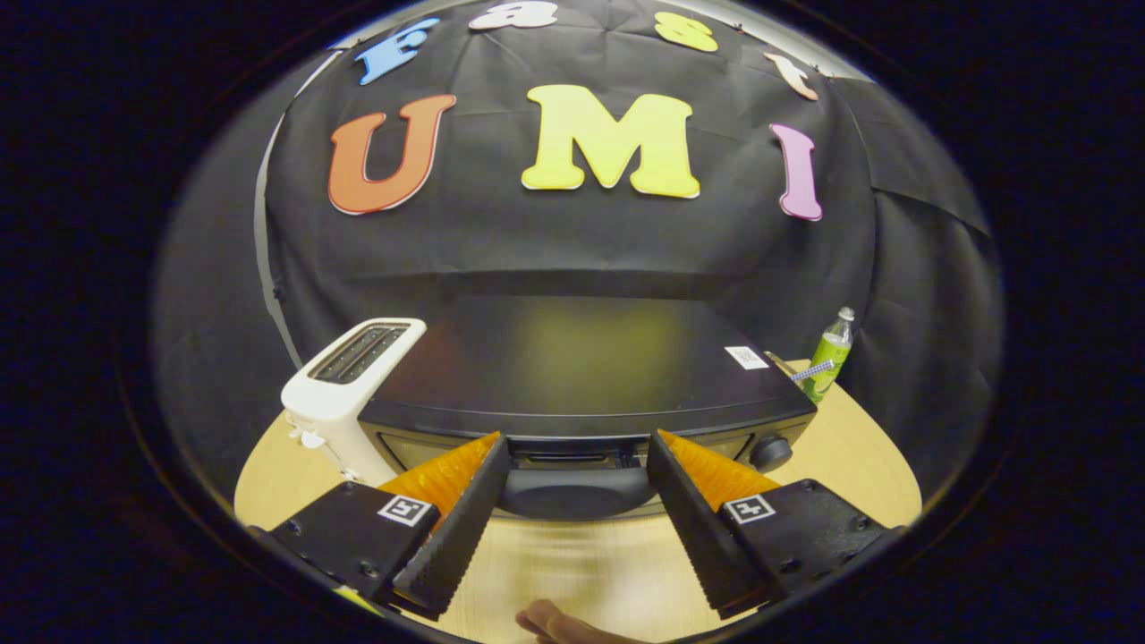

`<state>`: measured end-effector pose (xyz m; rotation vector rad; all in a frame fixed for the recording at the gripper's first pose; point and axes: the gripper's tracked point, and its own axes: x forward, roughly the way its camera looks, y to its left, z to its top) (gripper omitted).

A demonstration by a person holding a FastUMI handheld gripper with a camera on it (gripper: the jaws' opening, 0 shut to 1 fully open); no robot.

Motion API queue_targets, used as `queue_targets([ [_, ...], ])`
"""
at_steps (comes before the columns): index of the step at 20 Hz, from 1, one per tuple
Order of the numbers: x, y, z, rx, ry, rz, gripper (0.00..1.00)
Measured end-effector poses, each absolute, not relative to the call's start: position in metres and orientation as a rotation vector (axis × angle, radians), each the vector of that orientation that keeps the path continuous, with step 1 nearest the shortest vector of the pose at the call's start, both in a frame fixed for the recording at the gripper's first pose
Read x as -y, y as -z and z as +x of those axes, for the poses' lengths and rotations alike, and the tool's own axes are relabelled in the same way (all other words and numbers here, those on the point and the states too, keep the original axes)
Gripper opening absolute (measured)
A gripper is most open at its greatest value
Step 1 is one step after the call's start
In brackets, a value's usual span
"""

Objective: Open the toaster oven, put the food inside, and close the toaster oven door.

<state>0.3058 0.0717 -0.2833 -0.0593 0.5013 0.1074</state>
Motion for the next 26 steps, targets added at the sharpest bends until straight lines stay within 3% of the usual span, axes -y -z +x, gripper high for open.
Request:
queue_targets([
  [10,-0.062,0.304,0.249,-0.569,-0.147,-0.043,1.0],
  [26,-0.047,0.419,0.17,-0.751,-0.112,0.025,1.0],
])
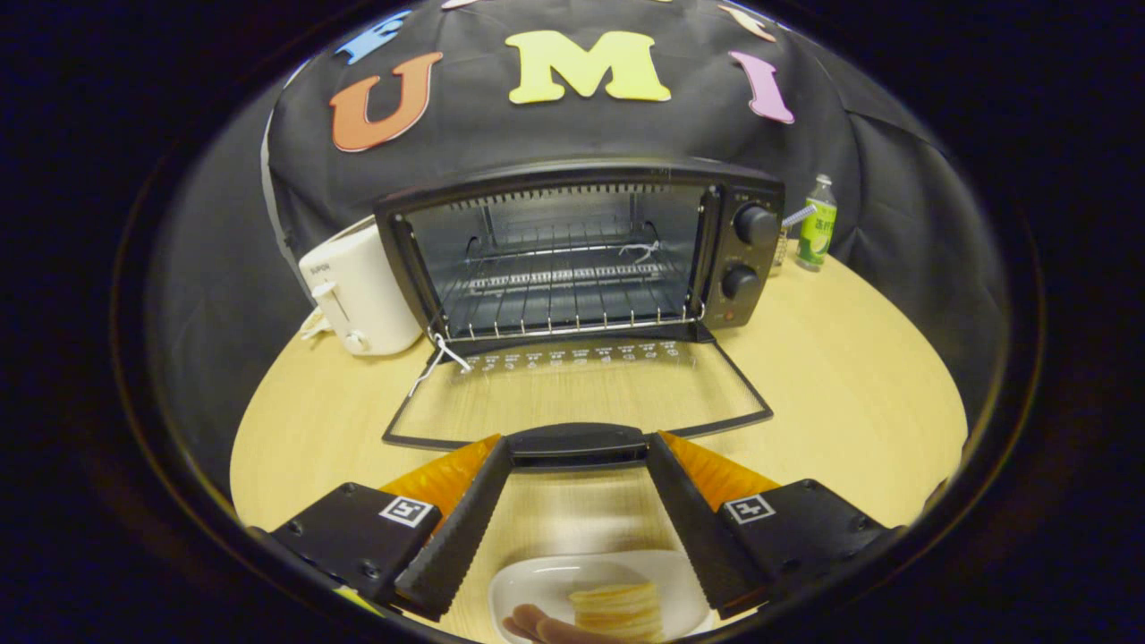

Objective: Open the toaster oven, put the food inside, and close the toaster oven door.

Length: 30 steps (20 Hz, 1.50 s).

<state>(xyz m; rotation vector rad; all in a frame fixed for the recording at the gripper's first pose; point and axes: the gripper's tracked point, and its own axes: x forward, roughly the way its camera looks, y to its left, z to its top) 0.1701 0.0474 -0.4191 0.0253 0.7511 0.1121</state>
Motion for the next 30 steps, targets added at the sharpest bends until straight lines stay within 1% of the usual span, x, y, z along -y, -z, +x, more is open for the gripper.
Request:
queue_targets([
  [4,-0.046,0.418,0.172,-0.727,-0.118,0.019,1.0],
  [8,-0.041,0.404,0.151,-0.703,-0.129,0.07,1.0],
  [14,-0.022,0.377,0.085,-0.591,-0.169,0.025,1.0],
  [17,-0.005,0.38,0.059,-0.532,-0.155,-0.035,1.0],
  [21,-0.002,0.407,0.037,-0.548,-0.183,-0.036,1.0],
  [25,0.001,0.432,0.031,-0.594,-0.189,-0.022,1.0],
  [28,0.009,0.451,0.033,-0.657,-0.159,0.044,1.0],
  [30,0.001,0.461,0.03,-0.705,-0.183,0.09,0.99],
])
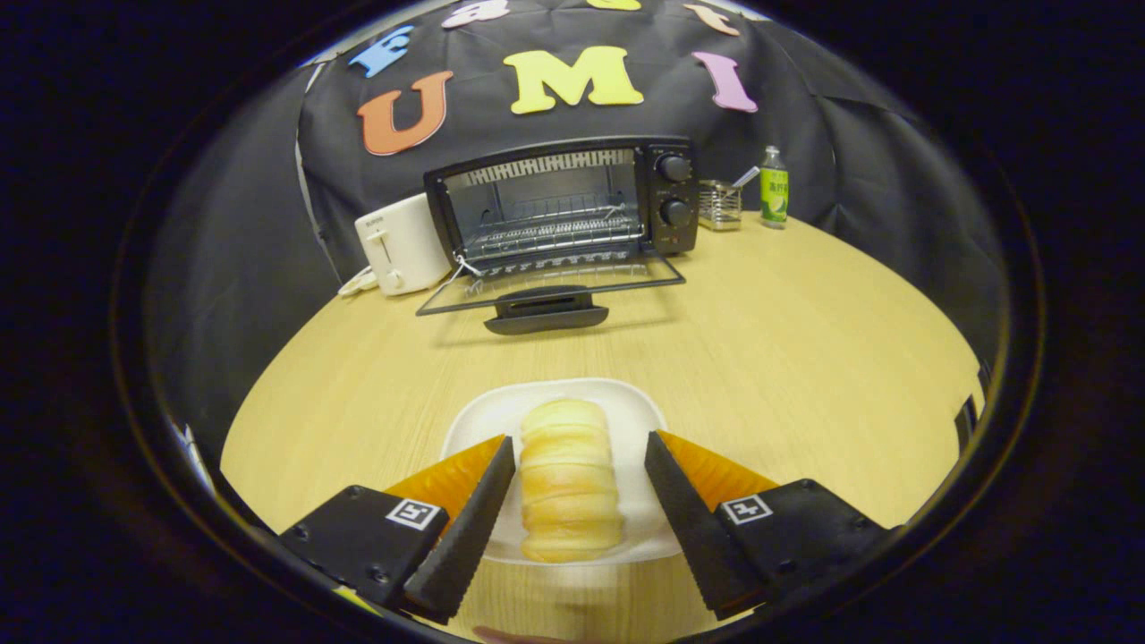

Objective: Open the toaster oven, put the food inside, and close the toaster oven door.

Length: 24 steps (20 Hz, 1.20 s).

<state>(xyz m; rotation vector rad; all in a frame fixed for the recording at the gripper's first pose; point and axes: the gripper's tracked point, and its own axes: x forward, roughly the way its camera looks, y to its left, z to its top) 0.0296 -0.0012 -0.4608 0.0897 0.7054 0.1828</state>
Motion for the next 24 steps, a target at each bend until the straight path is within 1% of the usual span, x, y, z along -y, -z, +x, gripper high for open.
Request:
queue_targets([
  [1,0.002,0.458,0.034,-0.671,-0.182,0.089,0.97],
  [6,0.004,0.459,0.035,-0.66,-0.195,0.14,0.7],
  [11,0.007,0.45,0.036,-0.638,-0.212,0.238,0.63],
  [20,0.018,0.388,0.058,-0.44,-0.284,0.595,0.62],
  [24,-0.002,0.366,0.064,-0.409,-0.398,0.847,0.61],
])
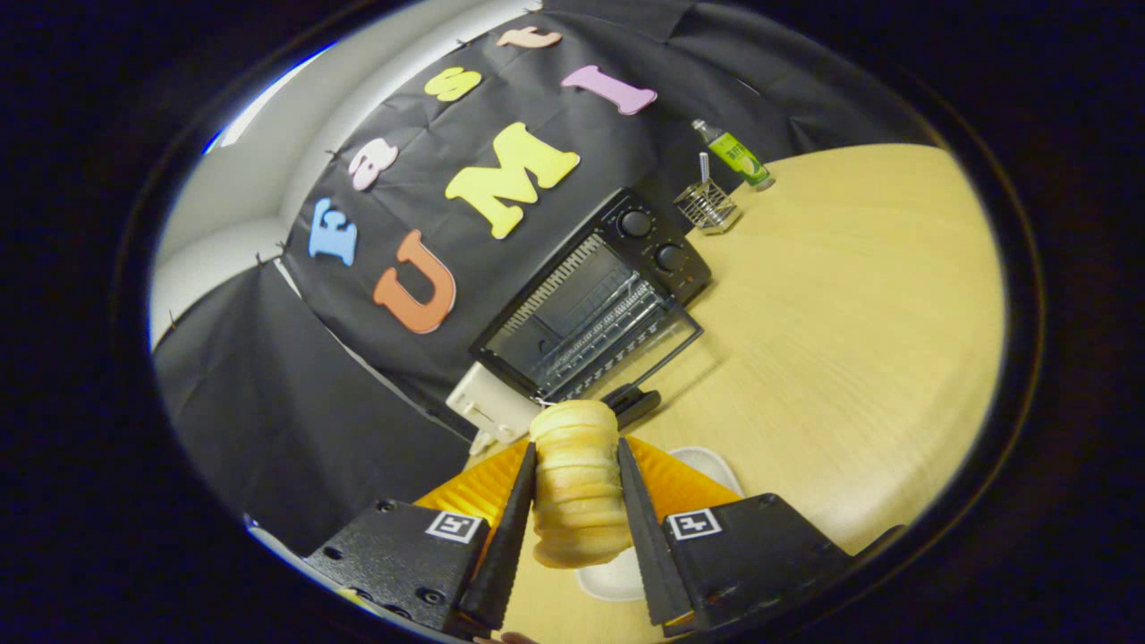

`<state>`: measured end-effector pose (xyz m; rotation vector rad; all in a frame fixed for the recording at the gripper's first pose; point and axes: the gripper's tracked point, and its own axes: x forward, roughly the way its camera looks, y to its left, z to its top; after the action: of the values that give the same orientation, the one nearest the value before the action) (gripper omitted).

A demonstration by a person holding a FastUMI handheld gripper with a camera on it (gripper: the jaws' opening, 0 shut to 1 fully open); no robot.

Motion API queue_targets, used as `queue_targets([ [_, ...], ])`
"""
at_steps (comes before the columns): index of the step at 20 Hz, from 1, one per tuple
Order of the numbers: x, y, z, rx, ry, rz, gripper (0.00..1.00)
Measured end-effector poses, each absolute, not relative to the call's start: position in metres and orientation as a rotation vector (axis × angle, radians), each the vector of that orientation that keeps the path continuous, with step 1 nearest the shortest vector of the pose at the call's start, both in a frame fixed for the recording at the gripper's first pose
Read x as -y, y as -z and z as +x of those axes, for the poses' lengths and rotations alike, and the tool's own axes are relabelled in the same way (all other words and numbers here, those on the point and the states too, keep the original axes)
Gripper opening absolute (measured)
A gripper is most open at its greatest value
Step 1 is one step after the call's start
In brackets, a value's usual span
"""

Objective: Open the toaster oven, put the food inside, and close the toaster oven door.

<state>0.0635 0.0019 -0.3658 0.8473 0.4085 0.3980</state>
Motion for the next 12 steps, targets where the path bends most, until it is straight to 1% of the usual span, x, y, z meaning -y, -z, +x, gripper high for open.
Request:
queue_targets([
  [3,-0.01,0.348,0.071,-0.371,-0.443,0.952,0.61],
  [6,-0.021,0.34,0.092,-0.37,-0.463,0.95,0.61],
  [12,-0.04,0.339,0.183,-0.425,-0.471,0.935,0.63],
])
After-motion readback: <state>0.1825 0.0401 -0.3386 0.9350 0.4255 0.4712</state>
